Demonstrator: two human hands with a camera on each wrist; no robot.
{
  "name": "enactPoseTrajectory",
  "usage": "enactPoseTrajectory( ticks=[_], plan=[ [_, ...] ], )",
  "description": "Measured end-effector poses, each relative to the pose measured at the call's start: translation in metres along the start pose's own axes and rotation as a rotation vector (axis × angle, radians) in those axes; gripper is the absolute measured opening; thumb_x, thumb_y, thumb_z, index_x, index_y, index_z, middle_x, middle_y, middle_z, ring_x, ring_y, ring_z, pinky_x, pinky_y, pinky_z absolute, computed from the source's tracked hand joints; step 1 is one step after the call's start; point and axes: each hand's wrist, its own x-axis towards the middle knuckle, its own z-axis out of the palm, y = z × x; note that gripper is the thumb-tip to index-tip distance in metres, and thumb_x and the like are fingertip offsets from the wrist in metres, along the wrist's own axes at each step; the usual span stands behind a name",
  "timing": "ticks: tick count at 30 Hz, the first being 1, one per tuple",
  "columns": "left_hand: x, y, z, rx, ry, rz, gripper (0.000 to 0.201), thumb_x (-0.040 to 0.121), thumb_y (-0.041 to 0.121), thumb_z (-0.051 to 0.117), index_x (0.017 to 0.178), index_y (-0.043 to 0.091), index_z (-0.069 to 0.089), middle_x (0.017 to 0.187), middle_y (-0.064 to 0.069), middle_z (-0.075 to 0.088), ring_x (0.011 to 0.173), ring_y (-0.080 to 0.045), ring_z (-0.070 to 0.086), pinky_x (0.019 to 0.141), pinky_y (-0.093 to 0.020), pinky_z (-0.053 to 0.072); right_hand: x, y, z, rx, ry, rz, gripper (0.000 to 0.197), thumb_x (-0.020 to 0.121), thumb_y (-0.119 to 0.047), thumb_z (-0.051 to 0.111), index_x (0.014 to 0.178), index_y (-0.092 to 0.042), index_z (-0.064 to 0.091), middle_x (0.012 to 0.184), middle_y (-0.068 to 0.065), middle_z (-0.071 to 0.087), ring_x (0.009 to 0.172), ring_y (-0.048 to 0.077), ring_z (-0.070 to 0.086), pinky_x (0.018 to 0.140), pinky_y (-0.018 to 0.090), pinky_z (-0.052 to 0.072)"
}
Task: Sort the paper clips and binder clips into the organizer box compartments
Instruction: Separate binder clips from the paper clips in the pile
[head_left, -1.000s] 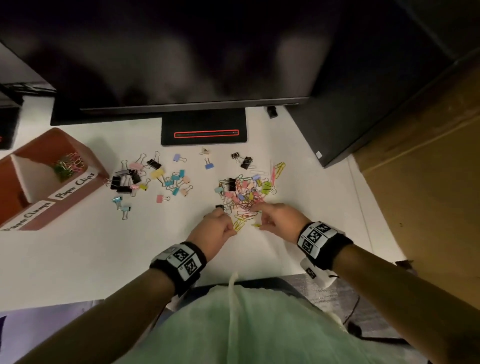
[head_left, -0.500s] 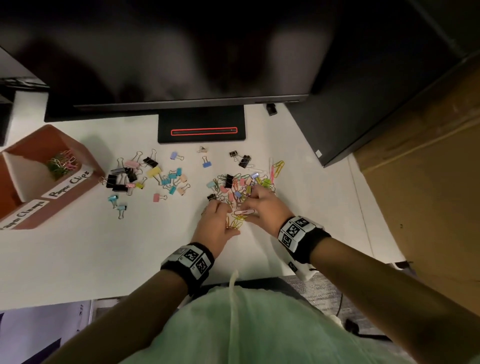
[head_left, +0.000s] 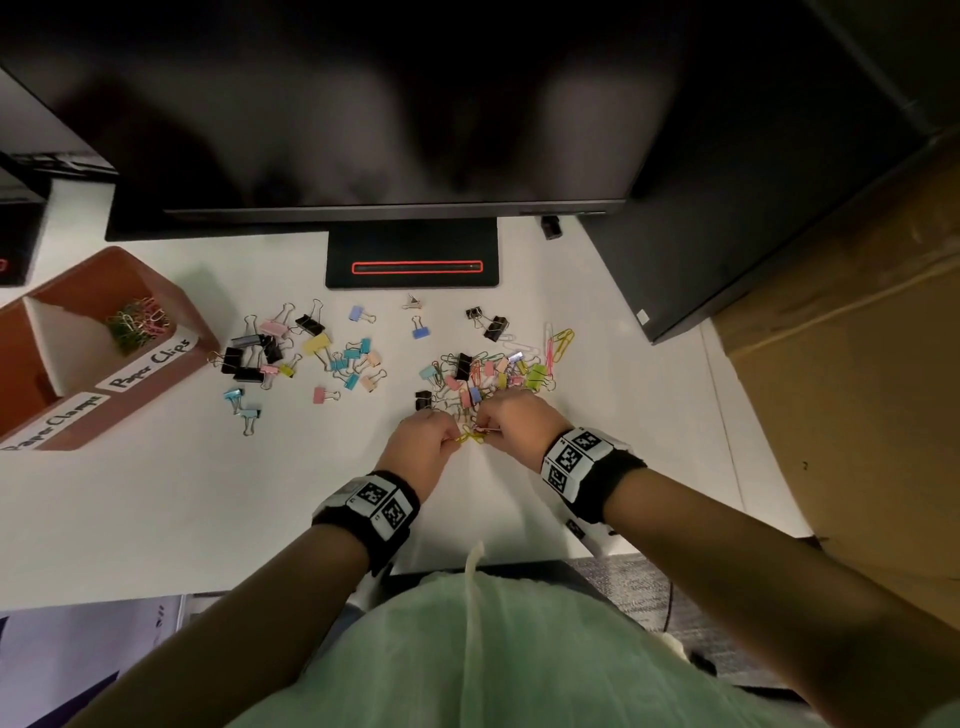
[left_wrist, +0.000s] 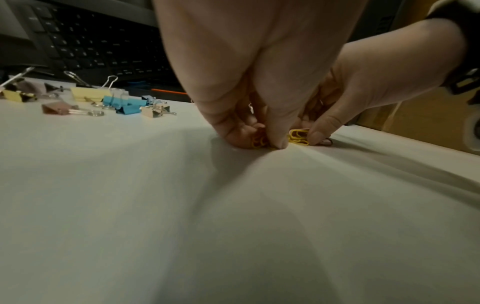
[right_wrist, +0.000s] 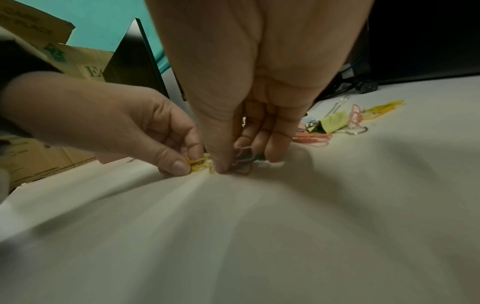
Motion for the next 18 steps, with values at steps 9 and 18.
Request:
enactPoseTrajectory(
  ticks=[9,18],
  plan=[
    [0.002,-0.009,-0.006,0.134,-0.066,0.040,0.012,0.086,0.002,0.052,0.093,0.003,0.062,0.097,-0.015,0.057,0.089,-0.030,0.054,0.074,-0.032,0.042,0.006,-0.005,0.003,-0.074,-0.023,-0.007,0.018,0.086,-0.007,0.051,0.095,-0.004,0.067,0.100,0.014,0.065,0.096,0.029,0.057,0.083,0.039,0.049],
    [-0.022,-0.024,-0.040,-0.071,0.054,0.065,0.006,0.087,0.005,0.054,0.090,0.005,0.060,0.087,-0.010,0.059,0.079,-0.021,0.053,0.070,-0.026,0.041,0.003,-0.014,-0.021,0.014,0.054,-0.061,0.014,0.087,-0.014,0.057,0.091,-0.004,0.065,0.091,0.012,0.066,0.088,0.026,0.057,0.080,0.034,0.046]
  ],
)
